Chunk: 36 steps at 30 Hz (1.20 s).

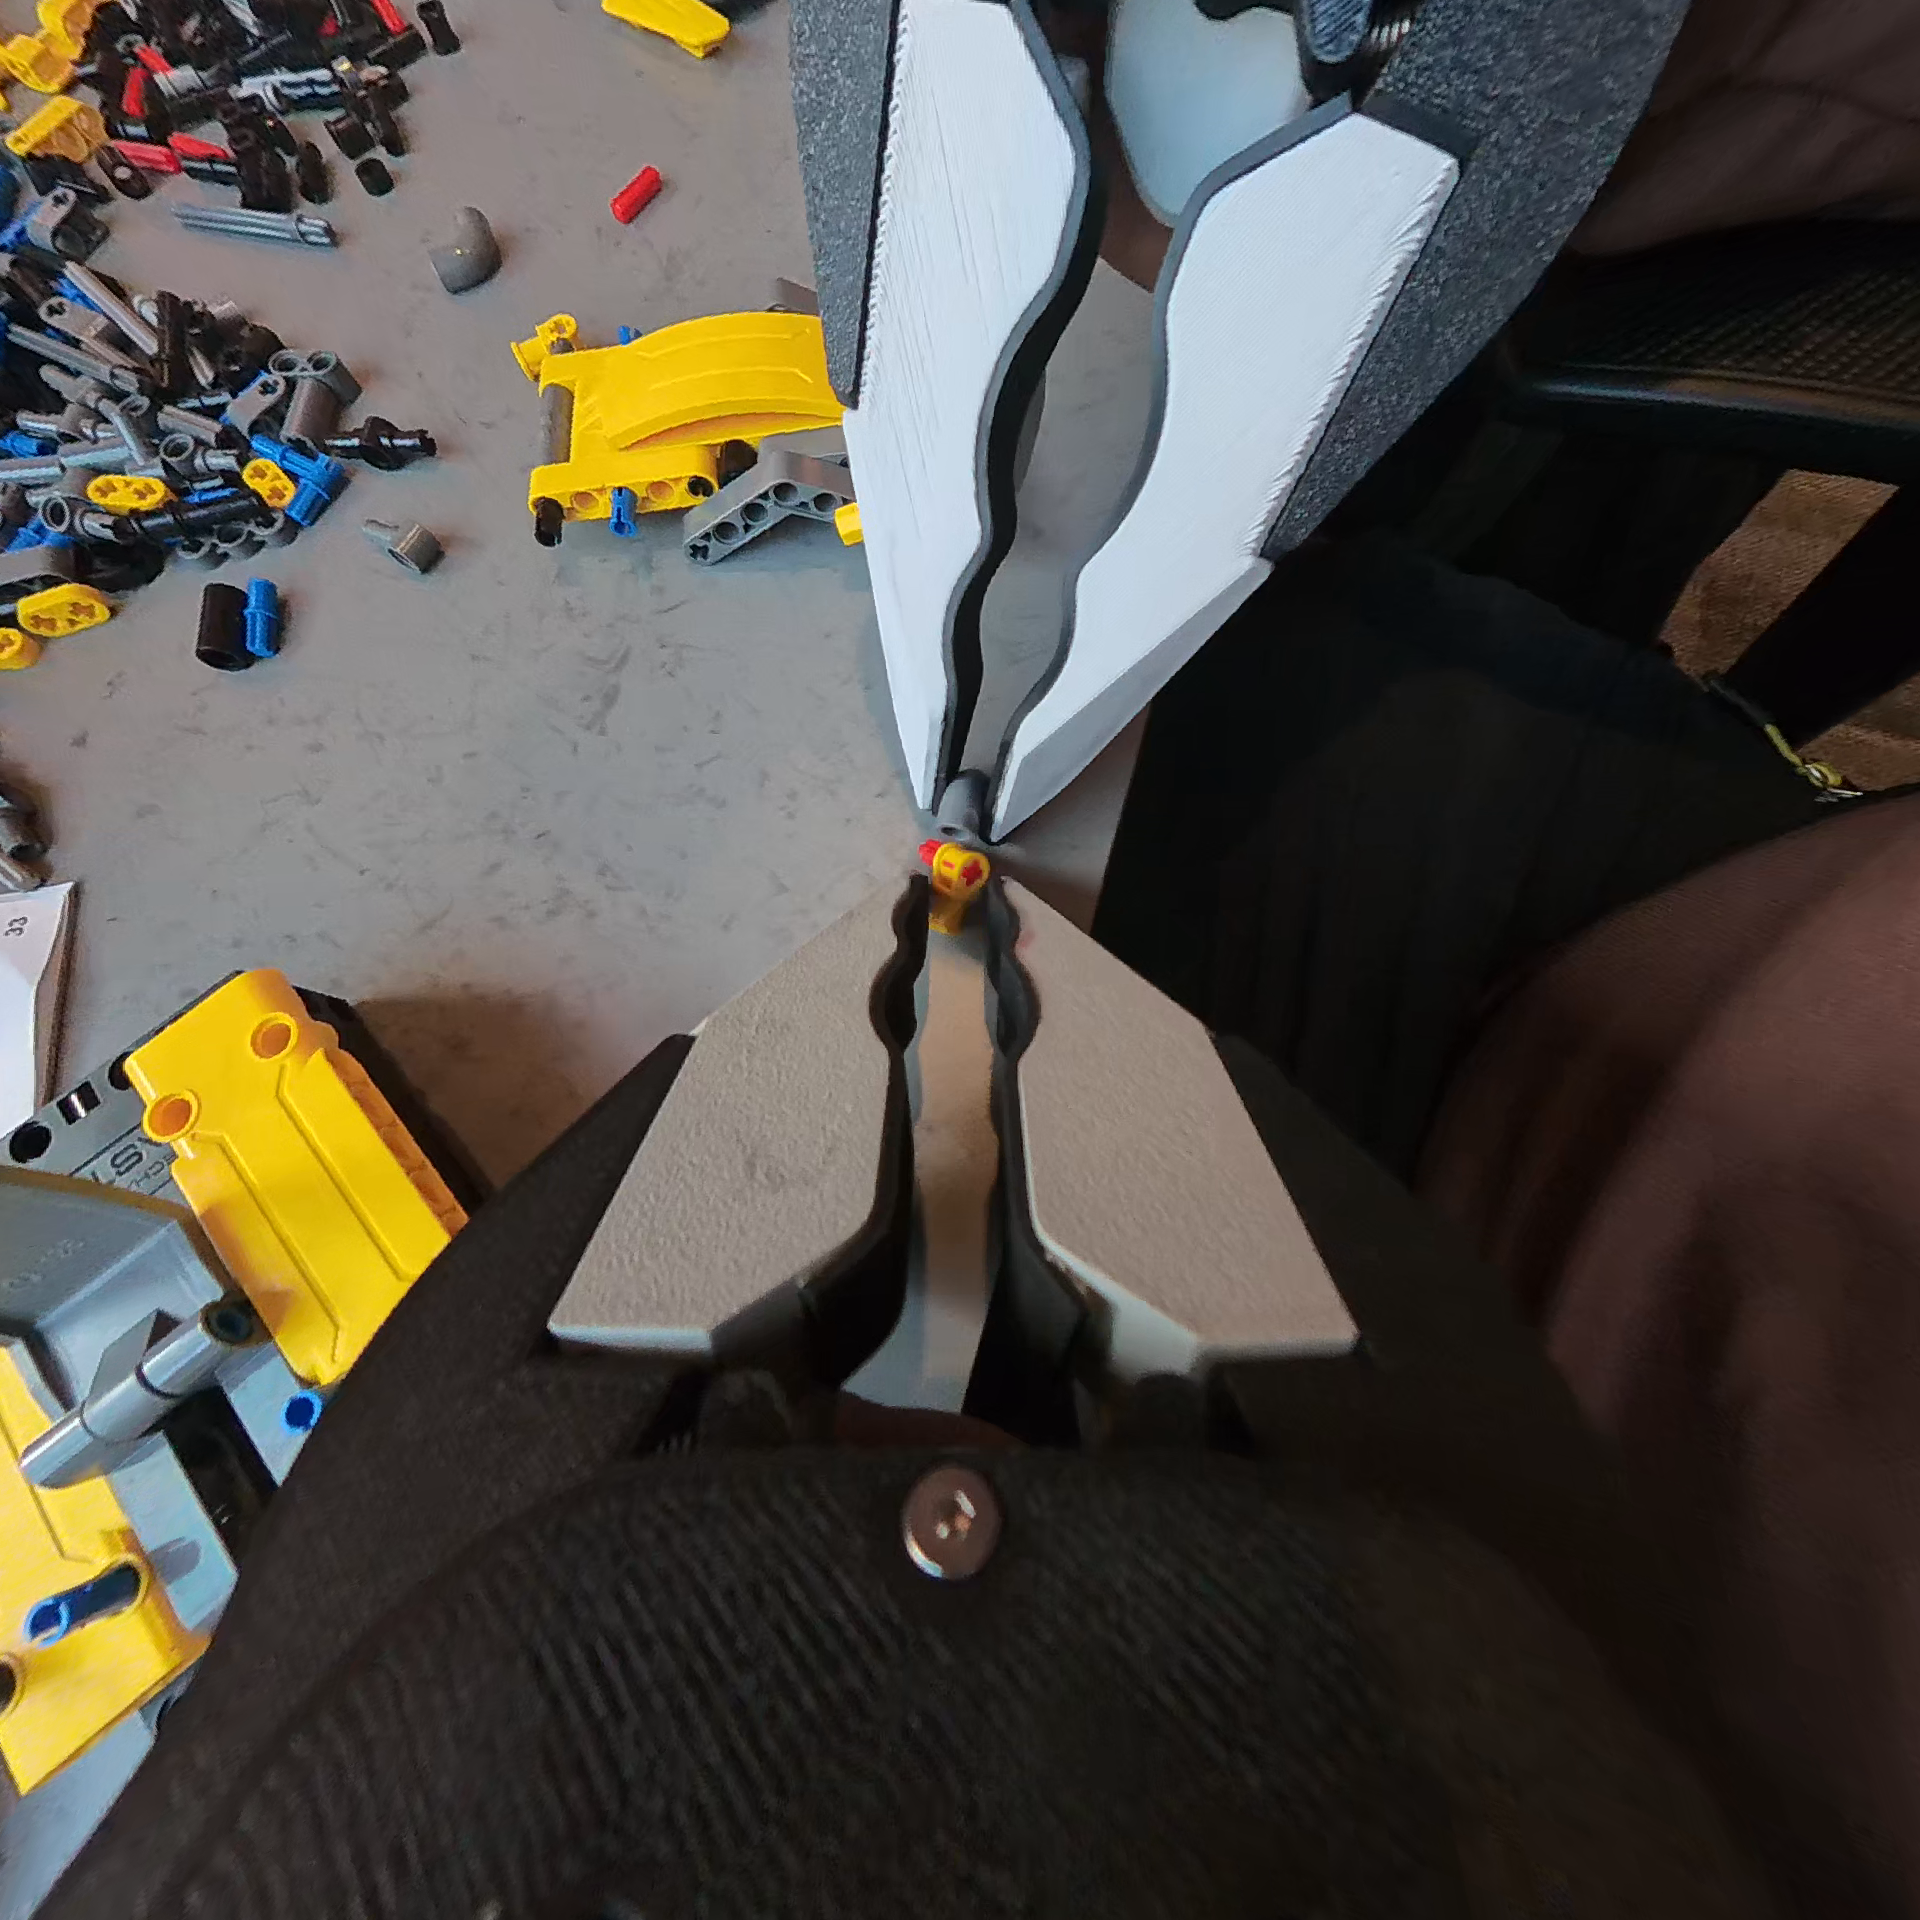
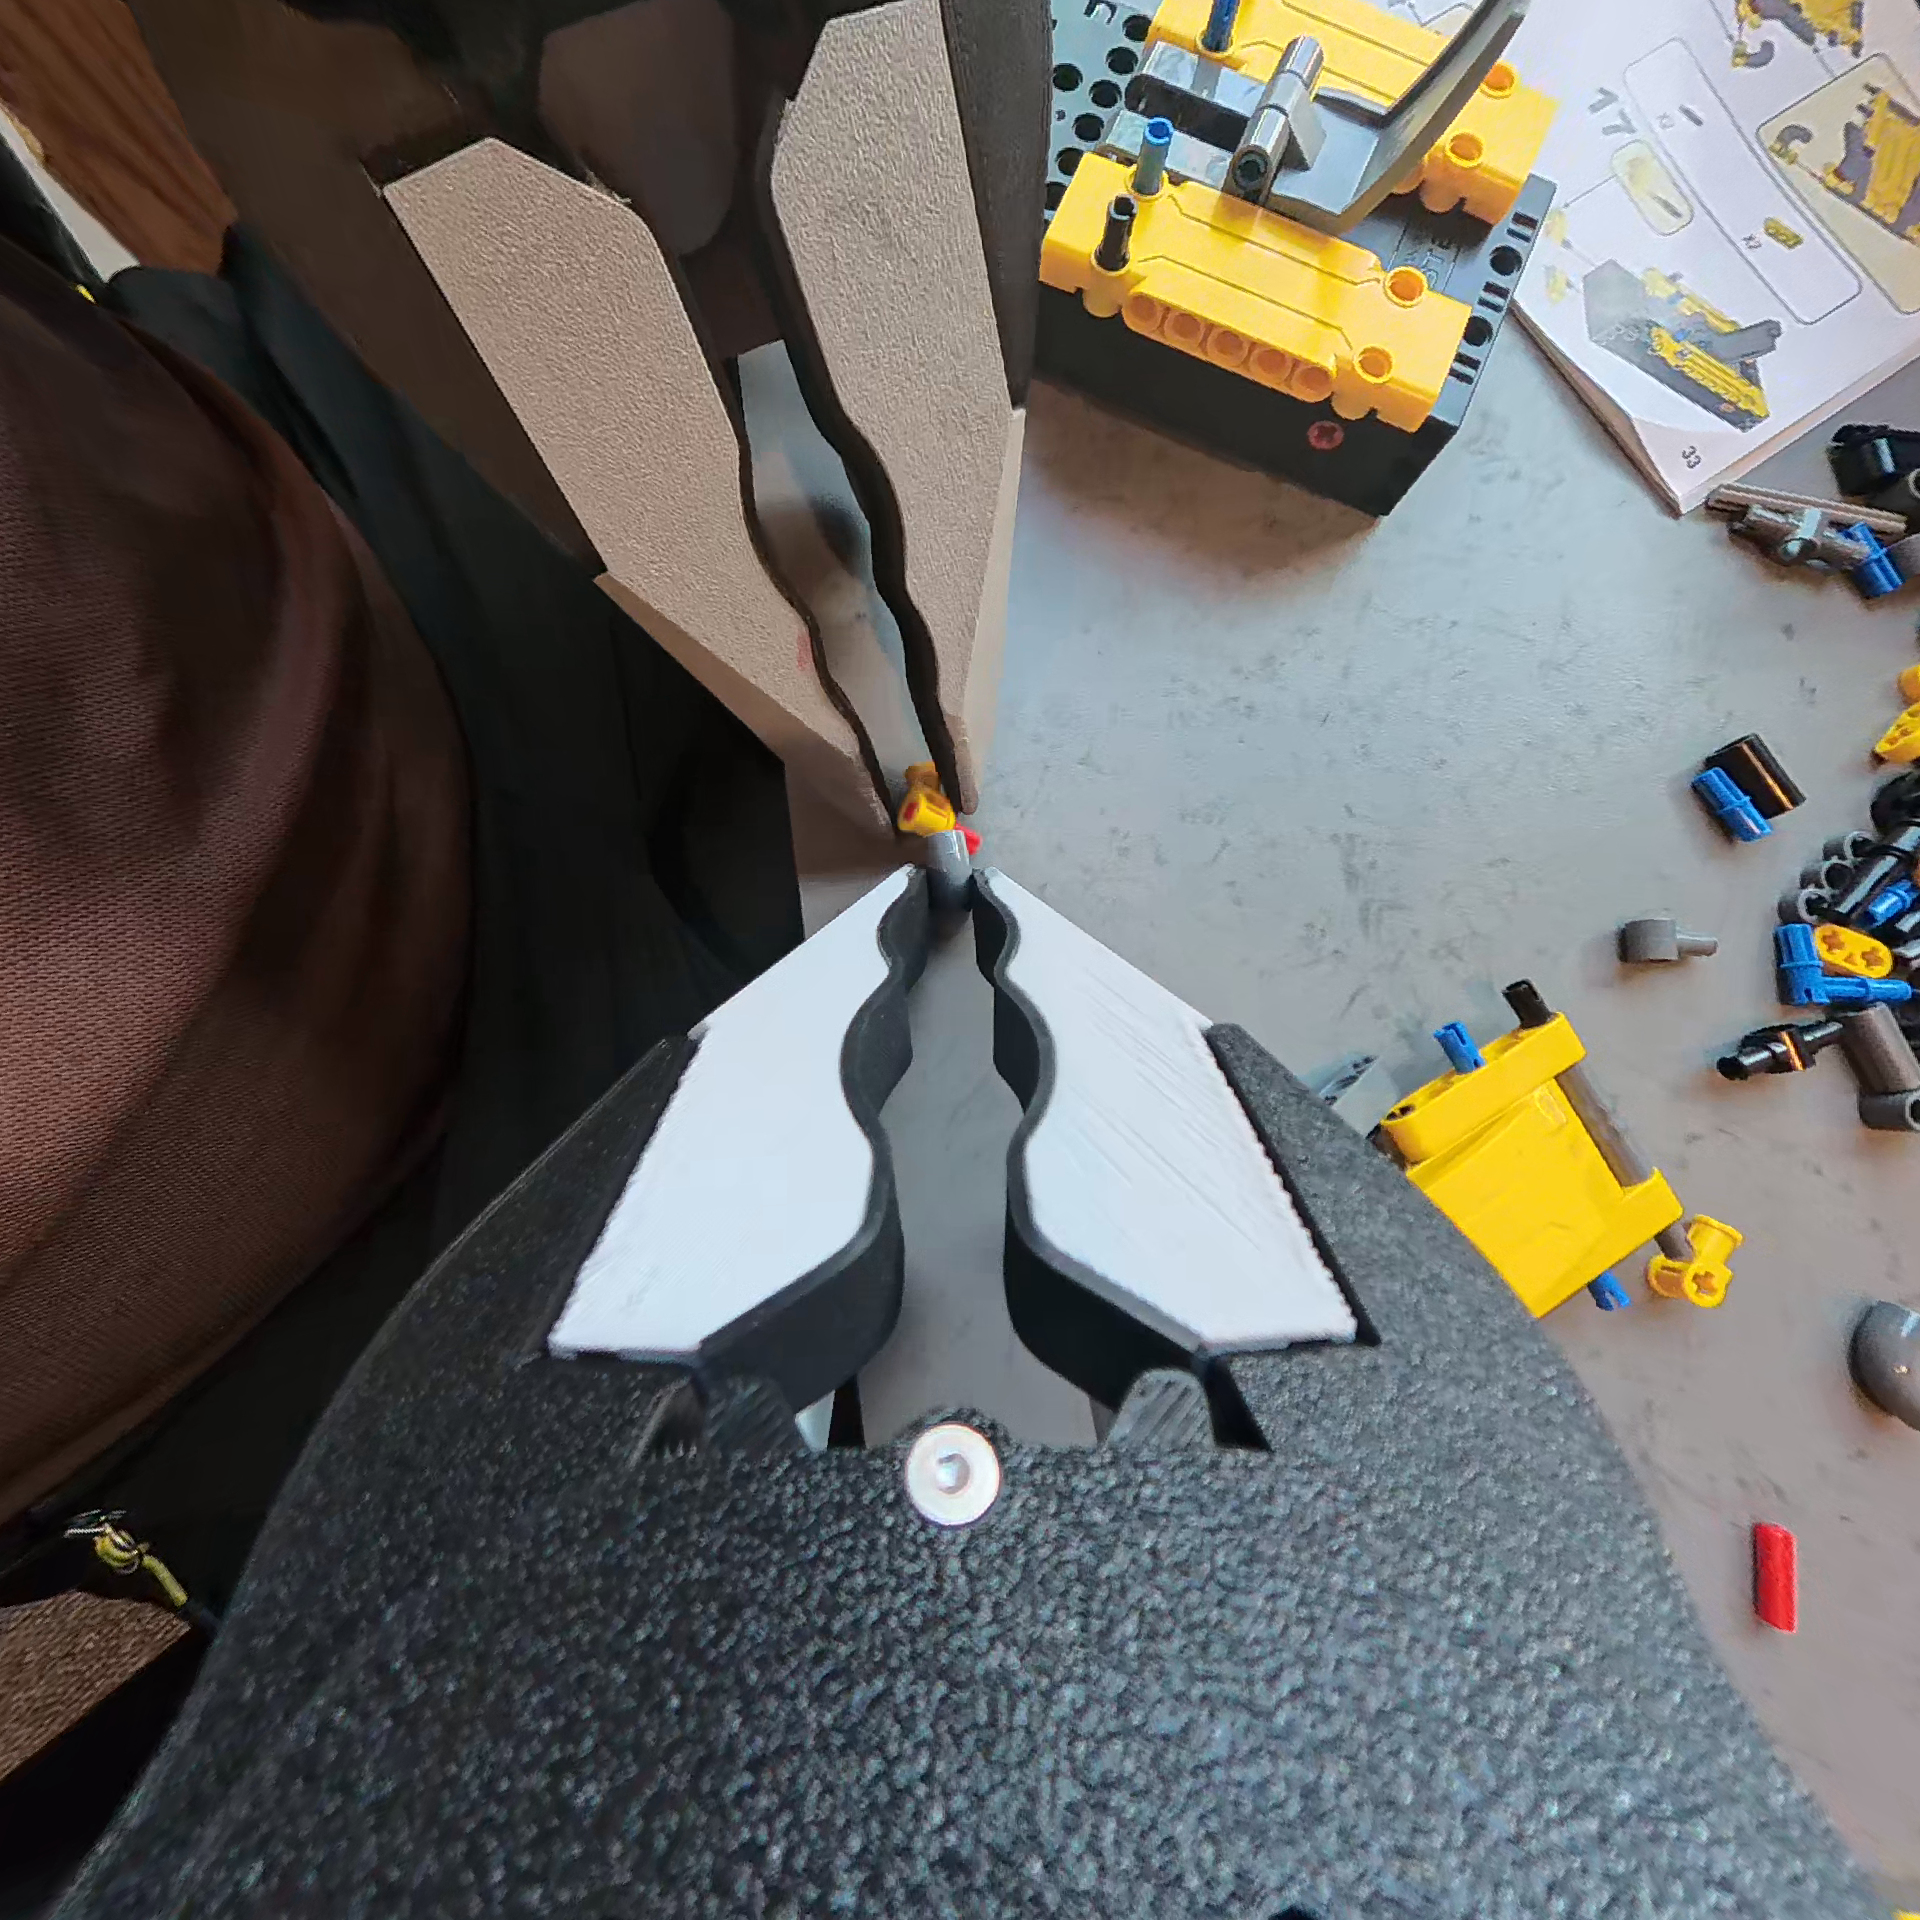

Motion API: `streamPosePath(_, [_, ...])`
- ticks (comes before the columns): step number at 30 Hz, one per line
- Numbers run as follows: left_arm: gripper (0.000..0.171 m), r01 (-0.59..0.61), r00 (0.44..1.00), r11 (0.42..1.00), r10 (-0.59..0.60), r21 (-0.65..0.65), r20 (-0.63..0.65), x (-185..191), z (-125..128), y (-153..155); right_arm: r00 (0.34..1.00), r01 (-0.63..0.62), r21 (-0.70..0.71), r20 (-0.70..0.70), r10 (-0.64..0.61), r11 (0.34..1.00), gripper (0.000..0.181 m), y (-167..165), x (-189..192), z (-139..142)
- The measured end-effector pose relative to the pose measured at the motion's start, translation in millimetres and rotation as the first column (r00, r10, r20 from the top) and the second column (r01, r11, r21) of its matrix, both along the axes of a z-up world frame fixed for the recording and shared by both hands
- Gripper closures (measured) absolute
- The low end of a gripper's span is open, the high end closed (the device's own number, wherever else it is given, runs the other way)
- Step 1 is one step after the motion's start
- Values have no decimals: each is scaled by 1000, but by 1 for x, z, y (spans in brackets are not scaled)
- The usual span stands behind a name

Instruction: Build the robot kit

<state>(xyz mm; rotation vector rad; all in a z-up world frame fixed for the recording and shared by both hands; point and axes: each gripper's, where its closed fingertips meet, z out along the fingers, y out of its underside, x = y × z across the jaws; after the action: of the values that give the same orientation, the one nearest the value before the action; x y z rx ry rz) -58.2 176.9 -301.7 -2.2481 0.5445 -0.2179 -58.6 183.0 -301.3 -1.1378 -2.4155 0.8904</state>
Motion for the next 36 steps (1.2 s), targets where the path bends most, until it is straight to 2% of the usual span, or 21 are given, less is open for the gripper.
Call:
streamPosePath(15, [158,-20,1000,1000,20,1,-10,-7,0,-5,1000,7,-13,-9,-7,1000,173,0,0,0])
streamPosePath(18, [158,-22,999,1000,22,7,-28,-11,1,-8,1000,13,-37,-10,-13,999,173,1,1,1])
streamPosePath(20, [157,-33,999,999,33,16,-28,-14,3,-10,1000,10,-103,-21,-12,995,173,-2,3,6])
streamPosePath(23, [156,-54,999,998,55,35,-3,-16,9,-11,993,-50,-299,-119,14,953,173,-14,7,33])
streamPosePath(27, [155,-79,996,994,76,74,35,-15,17,-12,930,-240,-571,-368,16,785,173,-24,22,104])
streamPosePath(30, [155,-81,996,992,79,99,33,-13,19,-12,849,-374,-619,-528,-14,690,173,-19,37,143])
streamPosePath(36, [152,-103,994,990,100,94,38,-10,17,-10,797,-442,-611,-604,-25,657,173,-18,46,161])
